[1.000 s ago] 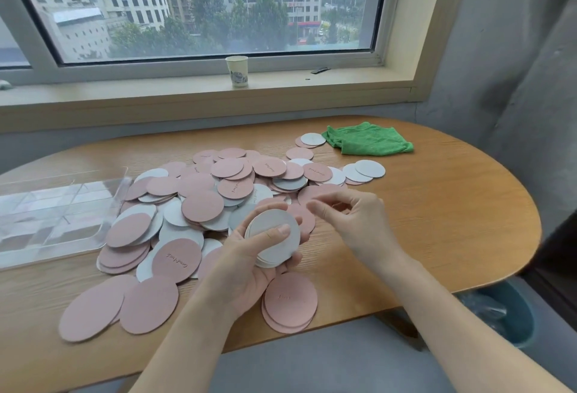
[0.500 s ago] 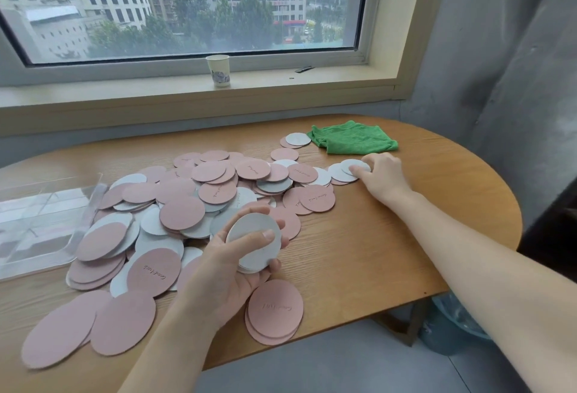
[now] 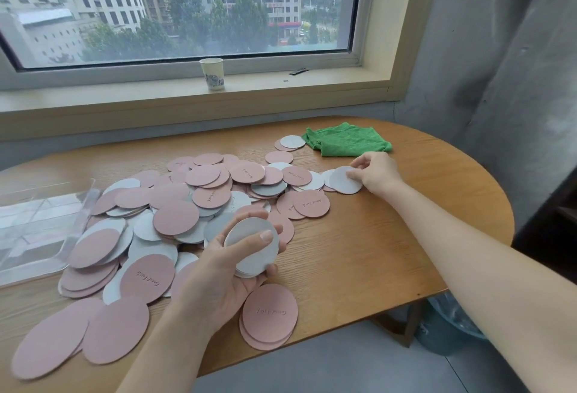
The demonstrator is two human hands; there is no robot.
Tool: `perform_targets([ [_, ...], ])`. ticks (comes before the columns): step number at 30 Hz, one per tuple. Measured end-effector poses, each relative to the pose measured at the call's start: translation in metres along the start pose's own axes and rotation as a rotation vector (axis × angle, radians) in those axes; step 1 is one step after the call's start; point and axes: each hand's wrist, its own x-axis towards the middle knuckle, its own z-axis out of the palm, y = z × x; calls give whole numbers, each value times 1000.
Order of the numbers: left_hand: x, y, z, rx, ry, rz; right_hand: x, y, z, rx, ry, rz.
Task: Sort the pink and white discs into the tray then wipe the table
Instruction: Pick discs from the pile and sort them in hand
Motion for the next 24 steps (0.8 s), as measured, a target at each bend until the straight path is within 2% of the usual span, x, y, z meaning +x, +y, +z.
perform_targets([
  [6, -2, 0, 0, -32, -5, 10, -53, -22, -14, 464, -57, -30],
  [12, 0, -2, -2, -88, -12, 33, -138, -57, 1, 763, -440, -115],
  [16, -1, -3, -2, -7, -18, 55, -168, -72, 20, 619, -495, -224],
  [19, -4, -4, -3, 5, -38, 49, -174, -75, 34, 484, -411, -294],
  [24, -6, -5, -5, -43, -50, 27, -166, -68, 36, 427, -341, -330],
])
